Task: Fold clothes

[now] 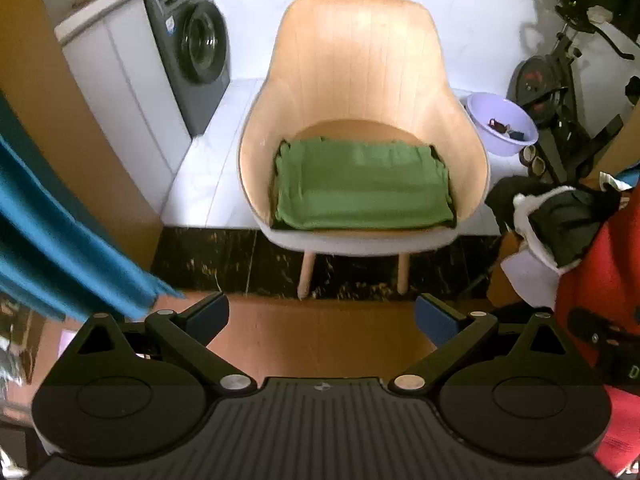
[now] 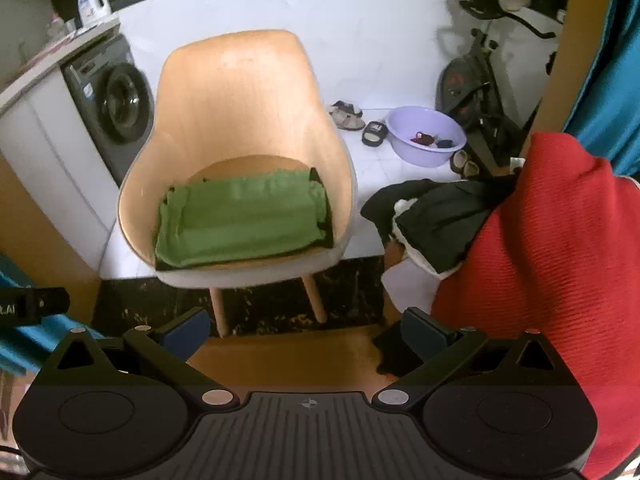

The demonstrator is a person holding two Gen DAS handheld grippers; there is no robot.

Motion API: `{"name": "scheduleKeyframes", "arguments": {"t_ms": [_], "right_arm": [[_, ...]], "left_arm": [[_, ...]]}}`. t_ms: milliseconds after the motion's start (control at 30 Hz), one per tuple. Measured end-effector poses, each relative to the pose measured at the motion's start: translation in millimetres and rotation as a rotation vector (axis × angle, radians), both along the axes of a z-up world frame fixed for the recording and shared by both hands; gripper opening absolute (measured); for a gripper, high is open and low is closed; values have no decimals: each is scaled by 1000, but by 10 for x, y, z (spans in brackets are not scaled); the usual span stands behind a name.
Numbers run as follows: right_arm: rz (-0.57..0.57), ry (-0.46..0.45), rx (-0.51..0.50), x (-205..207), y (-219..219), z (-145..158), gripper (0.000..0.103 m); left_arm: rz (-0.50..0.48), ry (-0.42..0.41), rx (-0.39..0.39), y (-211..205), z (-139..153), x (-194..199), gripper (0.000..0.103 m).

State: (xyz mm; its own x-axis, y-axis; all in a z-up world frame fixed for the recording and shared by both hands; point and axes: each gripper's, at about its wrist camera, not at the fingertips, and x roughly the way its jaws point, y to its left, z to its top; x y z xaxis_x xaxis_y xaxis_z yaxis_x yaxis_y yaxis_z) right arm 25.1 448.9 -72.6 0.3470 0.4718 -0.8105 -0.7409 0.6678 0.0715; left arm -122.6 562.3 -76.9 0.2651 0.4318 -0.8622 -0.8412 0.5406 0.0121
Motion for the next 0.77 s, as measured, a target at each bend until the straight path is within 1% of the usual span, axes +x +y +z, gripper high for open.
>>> {"name": "scheduleKeyframes", "arguments": {"t_ms": [233, 367, 500, 767], "right_arm": [[2, 55, -12, 195, -194, -115, 102], [12, 54, -12, 258, -271, -122, 102], [15, 55, -6, 306, -322, -111, 102], [40, 33, 2, 327, -299, -53, 102]], "left_arm": [[-13, 51, -11, -334, -102, 168, 101], [1, 59, -23, -418, -148, 219, 101], [7, 70, -17, -480, -173, 248, 101], [4, 31, -7, -514, -101, 197, 101]]}}
